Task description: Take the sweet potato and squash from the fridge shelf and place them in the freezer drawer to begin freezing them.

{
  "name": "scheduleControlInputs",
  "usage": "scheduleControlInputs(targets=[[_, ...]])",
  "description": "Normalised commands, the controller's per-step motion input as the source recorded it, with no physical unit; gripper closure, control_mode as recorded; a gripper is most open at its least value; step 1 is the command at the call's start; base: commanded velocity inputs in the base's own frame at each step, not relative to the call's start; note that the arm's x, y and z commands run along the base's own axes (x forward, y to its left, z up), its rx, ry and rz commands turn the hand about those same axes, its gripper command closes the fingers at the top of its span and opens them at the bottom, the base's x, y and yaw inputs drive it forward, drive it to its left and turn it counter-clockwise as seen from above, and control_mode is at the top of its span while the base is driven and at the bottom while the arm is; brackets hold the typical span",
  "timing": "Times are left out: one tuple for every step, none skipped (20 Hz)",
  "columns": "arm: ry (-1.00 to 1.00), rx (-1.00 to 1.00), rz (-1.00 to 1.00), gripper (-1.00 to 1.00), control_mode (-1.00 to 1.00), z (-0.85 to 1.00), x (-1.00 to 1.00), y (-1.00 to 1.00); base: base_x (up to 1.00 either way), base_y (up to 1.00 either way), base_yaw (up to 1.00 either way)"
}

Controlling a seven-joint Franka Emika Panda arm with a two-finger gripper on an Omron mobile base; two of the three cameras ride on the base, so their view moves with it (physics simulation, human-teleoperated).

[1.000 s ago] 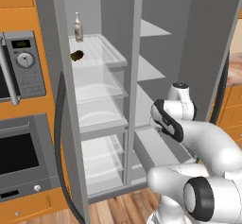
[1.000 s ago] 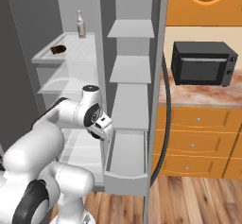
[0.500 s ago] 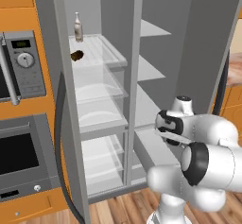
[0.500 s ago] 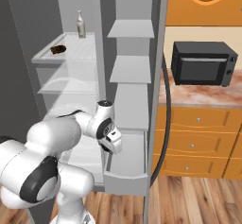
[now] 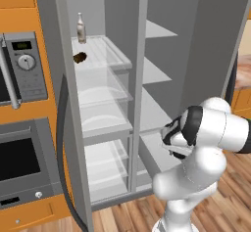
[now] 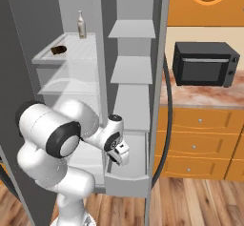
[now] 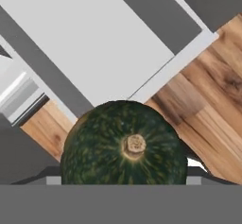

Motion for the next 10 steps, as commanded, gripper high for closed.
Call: scheduleControlInputs(targets=[[0.00,0.00,0.00,1.00,-1.00,-0.53,0.53,0.00,0.00,0.00,0.00],[0.00,0.00,0.00,1.00,-1.00,-0.51,0.50,0.00,0.00,0.00,0.00],[0.00,0.00,0.00,1.00,-1.00,-0.52,0.41,0.00,0.00,0.00,0.00],[0.00,0.00,0.00,1.00,-1.00,-0.50,0.36,0.00,0.00,0.00,0.00],[0.00,0.00,0.00,1.00,-1.00,-0.49,0.28,0.00,0.00,0.00,0.00],[0.00,0.00,0.00,1.00,-1.00,-0.44,0.25,0.00,0.00,0.00,0.00],[0.01,0.00,0.00,1.00,-1.00,-0.49,0.29,0.00,0.00,0.00,0.00],[0.04,0.00,0.00,1.00,-1.00,-0.48,0.34,0.00,0.00,0.00,0.00],[0.01,0.00,0.00,1.00,-1.00,-0.44,0.23,0.00,0.00,0.00,0.00],[0.00,0.00,0.00,1.00,-1.00,-0.46,0.14,-0.05,0.00,0.00,0.00]])
